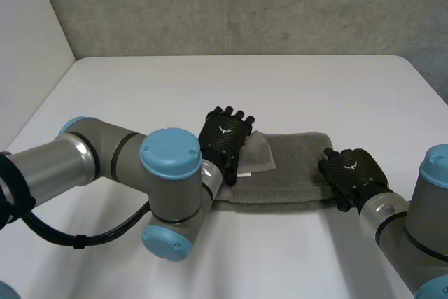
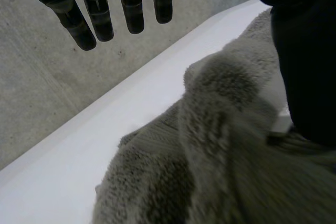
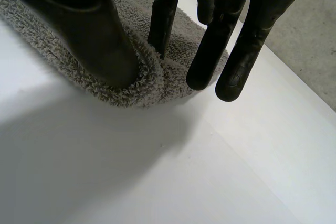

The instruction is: Fold the towel.

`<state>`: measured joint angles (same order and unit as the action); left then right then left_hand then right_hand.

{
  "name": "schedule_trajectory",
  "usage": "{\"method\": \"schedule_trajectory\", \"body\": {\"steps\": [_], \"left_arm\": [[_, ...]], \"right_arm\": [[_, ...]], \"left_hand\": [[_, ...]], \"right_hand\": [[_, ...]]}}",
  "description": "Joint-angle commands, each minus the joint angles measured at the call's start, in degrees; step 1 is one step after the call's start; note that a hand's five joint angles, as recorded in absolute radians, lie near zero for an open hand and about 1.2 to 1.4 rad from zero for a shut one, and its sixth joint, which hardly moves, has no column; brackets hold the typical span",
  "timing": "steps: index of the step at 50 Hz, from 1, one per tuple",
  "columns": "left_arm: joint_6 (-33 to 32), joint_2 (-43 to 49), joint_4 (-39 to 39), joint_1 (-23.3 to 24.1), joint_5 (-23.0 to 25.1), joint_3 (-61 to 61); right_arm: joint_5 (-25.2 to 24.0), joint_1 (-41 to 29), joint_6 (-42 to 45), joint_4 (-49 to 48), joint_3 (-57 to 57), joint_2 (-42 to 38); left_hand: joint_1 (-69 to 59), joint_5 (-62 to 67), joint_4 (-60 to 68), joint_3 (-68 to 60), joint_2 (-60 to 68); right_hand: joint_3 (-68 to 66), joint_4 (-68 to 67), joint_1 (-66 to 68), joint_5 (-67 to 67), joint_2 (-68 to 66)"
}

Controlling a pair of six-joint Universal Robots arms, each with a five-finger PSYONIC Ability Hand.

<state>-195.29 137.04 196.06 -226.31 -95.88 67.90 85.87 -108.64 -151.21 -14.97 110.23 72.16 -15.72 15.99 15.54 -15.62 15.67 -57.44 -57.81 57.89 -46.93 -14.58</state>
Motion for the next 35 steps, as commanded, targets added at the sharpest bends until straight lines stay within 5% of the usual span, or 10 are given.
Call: {"method": "schedule_trajectory", "body": {"steps": [1,8,19,31,35], "left_arm": [[0.0,4.4,-0.3,-0.7,-0.4,-7.3],[0.1,6.9,-2.3,-3.5,-2.1,-11.5],[-0.2,6.9,-3.4,-5.8,-12.9,-11.0],[-0.1,6.5,-3.8,-5.7,-13.1,-10.2],[0.5,4.6,-4.0,-5.1,-12.8,-8.0]], "right_arm": [[0.0,0.2,0.0,-0.1,0.2,0.0],[0.0,0.2,0.0,-0.1,0.2,0.0],[0.3,-0.3,1.2,-0.3,0.2,0.0],[0.7,-0.1,2.0,-0.6,0.3,0.1],[0.8,0.0,2.1,-0.8,0.2,0.1]], "left_hand": [[1.3,-11.6,-1.1,1.2,-1.3],[1.0,-11.2,-0.8,0.9,-0.9],[1.3,-11.6,-1.1,1.2,-1.3],[1.3,-11.6,-1.1,1.2,-1.3],[1.3,-11.6,-1.1,1.2,-1.3]], "right_hand": [[-1.1,-0.7,0.6,-1.6,-44.0],[-3.1,-2.7,2.7,-3.6,-46.0],[-7.3,-6.9,6.9,-7.8,-50.2],[-11.0,-10.6,10.6,-11.5,-53.9],[-21.4,-21.0,20.9,-21.9,-64.3]]}}
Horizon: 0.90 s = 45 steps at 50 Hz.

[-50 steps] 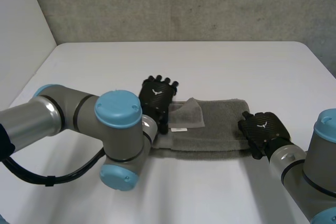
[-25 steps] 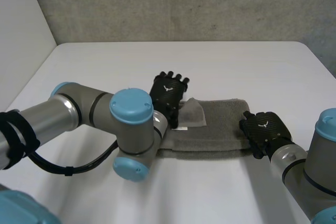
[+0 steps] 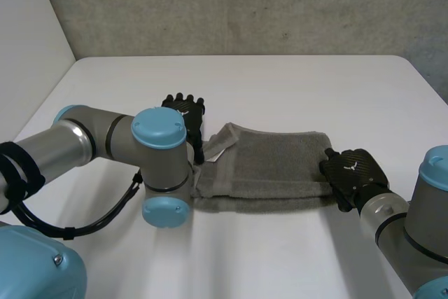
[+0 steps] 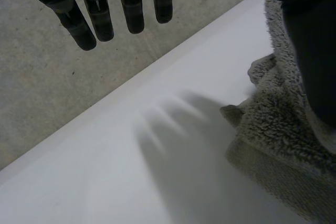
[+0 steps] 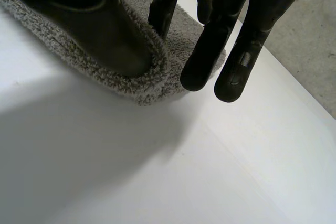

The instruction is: Fold the towel.

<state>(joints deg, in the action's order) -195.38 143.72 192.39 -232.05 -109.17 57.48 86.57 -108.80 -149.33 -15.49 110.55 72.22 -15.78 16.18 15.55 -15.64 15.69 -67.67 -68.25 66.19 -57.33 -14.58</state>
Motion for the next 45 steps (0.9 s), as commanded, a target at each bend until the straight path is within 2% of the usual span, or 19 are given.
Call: {"method": "schedule_trajectory", "body": {"steps": [1,10,17,20,22,23,25,28,30,31,33,38,42,43,44,45], "left_arm": [[0.8,-3.2,-0.4,0.7,0.7,3.5],[0.8,-8.2,0.3,2.0,1.0,9.0],[0.9,-12.4,0.2,2.4,1.1,11.4],[0.9,-13.7,0.1,2.0,1.1,12.0],[0.9,-16.1,0.2,1.3,1.2,13.4],[0.9,-16.1,0.2,1.3,1.2,13.4],[0.9,-18.2,0.3,-0.1,1.2,14.8],[1.0,-19.2,0.4,-1.1,1.2,15.7],[0.9,-20.8,0.5,-2.4,1.2,17.5],[0.9,-20.8,0.5,-2.4,1.2,17.5],[1.0,-22.2,0.6,-3.5,1.3,19.3],[1.0,-23.9,1.0,-4.9,1.3,22.0],[1.0,-24.7,1.5,-5.5,1.3,23.5],[1.0,-25.1,2.1,-5.5,1.3,24.1],[1.0,-25.1,2.1,-5.5,1.3,24.1],[1.0,-25.4,2.8,-5.6,1.3,24.7]], "right_arm": [[0.1,0.3,0.3,-0.3,-0.1,0.1],[1.5,0.7,4.6,-0.6,-0.4,1.0],[3.3,-0.7,17.0,-0.8,-4.8,2.4],[3.1,-1.9,19.2,-0.7,-6.4,2.2],[2.6,-7.5,22.1,-0.8,-10.6,1.7],[2.6,-7.6,22.2,-0.8,-10.6,1.7],[2.6,-14.1,24.6,-0.9,-15.3,-0.1],[2.4,-17.3,25.4,-1.1,-17.8,-2.3],[-0.2,-22.0,27.0,-0.7,-21.2,-6.9],[-0.2,-22.0,27.0,-0.7,-21.2,-6.9],[-4.4,-25.9,28.2,-0.2,-22.6,-11.5],[-7.5,-28.0,31.1,0.8,-23.3,-17.2],[-6.7,-28.5,31.2,0.5,-23.4,-17.4],[-6.2,-27.8,30.5,0.2,-22.8,-16.3],[-6.0,-27.6,29.7,-0.1,-22.1,-14.7],[-6.0,-27.6,29.7,-0.1,-22.0,-14.7]], "left_hand": [[1.4,-11.8,-1.1,1.2,-1.3],[1.9,-12.3,-1.6,1.7,-1.8],[2.5,-12.9,-2.3,2.4,-2.4],[2.5,-12.9,-2.3,2.4,-2.4],[2.7,-13.1,-2.5,2.6,-2.6],[2.7,-13.1,-2.5,2.6,-2.6],[2.7,-13.1,-2.5,2.6,-2.6],[2.7,-13.1,-2.5,2.6,-2.6],[2.7,-13.1,-2.5,2.6,-2.6],[2.7,-13.1,-2.5,2.6,-2.6],[2.7,-13.1,-2.5,2.6,-2.6],[2.7,-13.1,-2.5,2.6,-2.6],[2.7,-13.1,-2.5,2.6,-2.6],[2.7,-13.1,-2.5,2.6,-2.6],[2.7,-13.1,-2.5,2.6,-2.6],[2.7,-13.1,-2.5,2.6,-2.6]], "right_hand": [[-12.3,-11.7,13.8,-12.7,-65.4],[-12.3,-11.7,13.8,-12.7,-65.4],[-12.3,-11.7,13.8,-12.7,-65.4],[-12.3,-11.7,13.8,-12.7,-65.4],[-12.3,-11.7,13.8,-12.7,-65.4],[-12.3,-11.7,13.8,-12.7,-65.4],[-12.3,-11.7,13.8,-12.7,-65.4],[-12.3,-11.7,13.8,-12.7,-65.4],[-12.3,-11.7,13.8,-12.7,-65.4],[-12.3,-11.7,13.8,-12.7,-65.4],[-12.3,-11.7,13.8,-12.7,-65.4],[-12.3,-11.7,13.8,-12.7,-65.4],[-12.3,-11.7,13.8,-12.7,-65.4],[-6.4,-5.8,7.9,-6.7,-59.5],[13.3,13.9,-11.8,13.0,-39.8],[13.5,14.1,-12.0,13.2,-39.6]]}}
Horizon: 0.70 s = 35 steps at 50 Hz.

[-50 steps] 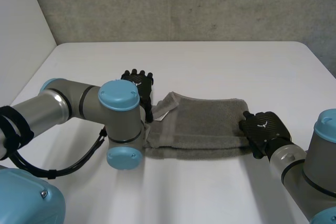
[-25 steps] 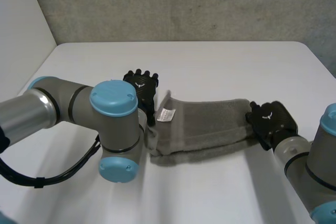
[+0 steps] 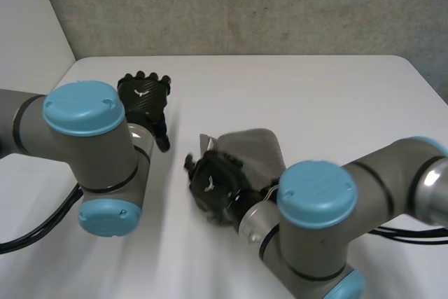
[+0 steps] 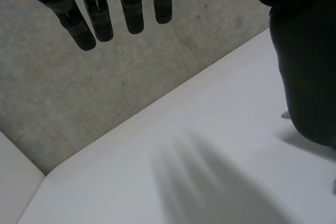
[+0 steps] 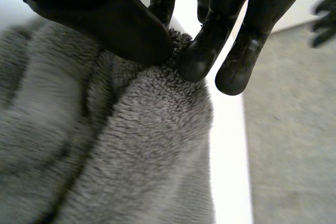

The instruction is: Fold the towel.

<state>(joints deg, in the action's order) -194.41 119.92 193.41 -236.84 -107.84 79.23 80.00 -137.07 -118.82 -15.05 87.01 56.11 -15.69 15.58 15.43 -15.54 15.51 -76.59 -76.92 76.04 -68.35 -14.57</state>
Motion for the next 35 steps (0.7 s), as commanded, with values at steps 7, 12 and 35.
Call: {"method": "schedule_trajectory", "body": {"steps": [7,12,35], "left_arm": [[0.0,-2.0,3.9,-1.3,2.5,3.7],[1.1,-2.3,4.0,-0.5,4.1,3.4],[7.6,6.9,3.7,7.9,11.3,-4.9]], "right_arm": [[1.1,5.2,-17.3,-5.8,7.7,13.7],[2.5,10.4,-30.9,-4.6,9.0,17.9],[-2.0,22.2,-57.8,7.3,2.3,12.3]], "left_hand": [[2.4,-12.3,-2.2,2.3,-2.3],[2.4,-12.3,-2.2,2.3,-2.3],[2.6,-12.5,-2.4,2.5,-2.4]], "right_hand": [[65.1,65.4,-64.5,66.9,3.1],[66.6,66.9,-66.0,68.3,4.6],[66.6,66.9,-66.0,68.3,4.6]]}}
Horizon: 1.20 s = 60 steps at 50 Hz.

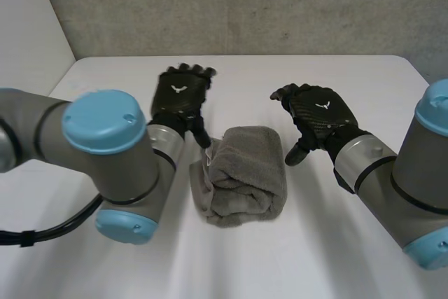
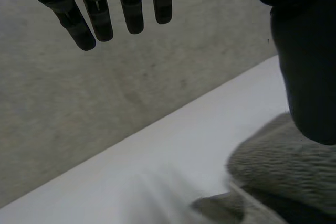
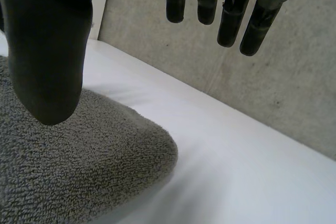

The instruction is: Fold the towel.

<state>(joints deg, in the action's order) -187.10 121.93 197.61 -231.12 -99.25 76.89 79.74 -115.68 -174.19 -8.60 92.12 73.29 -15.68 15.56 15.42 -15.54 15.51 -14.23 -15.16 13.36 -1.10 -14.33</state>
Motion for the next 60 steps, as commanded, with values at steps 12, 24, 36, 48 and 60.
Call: {"method": "schedule_trajectory", "body": {"steps": [12,24,36,48,60], "left_arm": [[0.2,8.5,-1.2,2.6,3.9,0.4],[0.0,3.8,-1.1,2.5,3.9,8.8],[0.0,1.2,-1.1,2.9,3.0,10.0],[-0.3,-15.1,-3.4,-3.6,3.1,8.0],[-0.1,-25.9,-14.7,-9.6,2.7,6.8]], "right_arm": [[-1.8,1.1,-3.1,11.0,-12.6,-19.4],[-5.6,0.1,-2.7,13.1,-15.8,-21.7],[-5.7,0.3,-0.3,12.5,-15.0,-16.5],[6.8,5.1,1.2,5.6,-9.2,6.1],[11.3,7.8,1.1,9.8,-9.1,13.5]], "left_hand": [[1.9,-11.8,-1.7,1.8,-1.8],[1.8,-11.6,-1.5,1.6,-1.6],[1.8,-11.6,-1.5,1.6,-1.6],[2.3,-12.2,-2.0,2.1,-2.1],[3.8,-13.7,-3.5,3.6,-3.6]], "right_hand": [[4.2,5.2,-3.4,1.1,4.3],[4.2,5.2,-3.4,1.1,4.3],[4.2,5.2,-3.4,1.1,4.3],[4.2,5.2,-3.4,1.1,4.3],[4.2,5.2,-3.4,1.1,4.3]]}}
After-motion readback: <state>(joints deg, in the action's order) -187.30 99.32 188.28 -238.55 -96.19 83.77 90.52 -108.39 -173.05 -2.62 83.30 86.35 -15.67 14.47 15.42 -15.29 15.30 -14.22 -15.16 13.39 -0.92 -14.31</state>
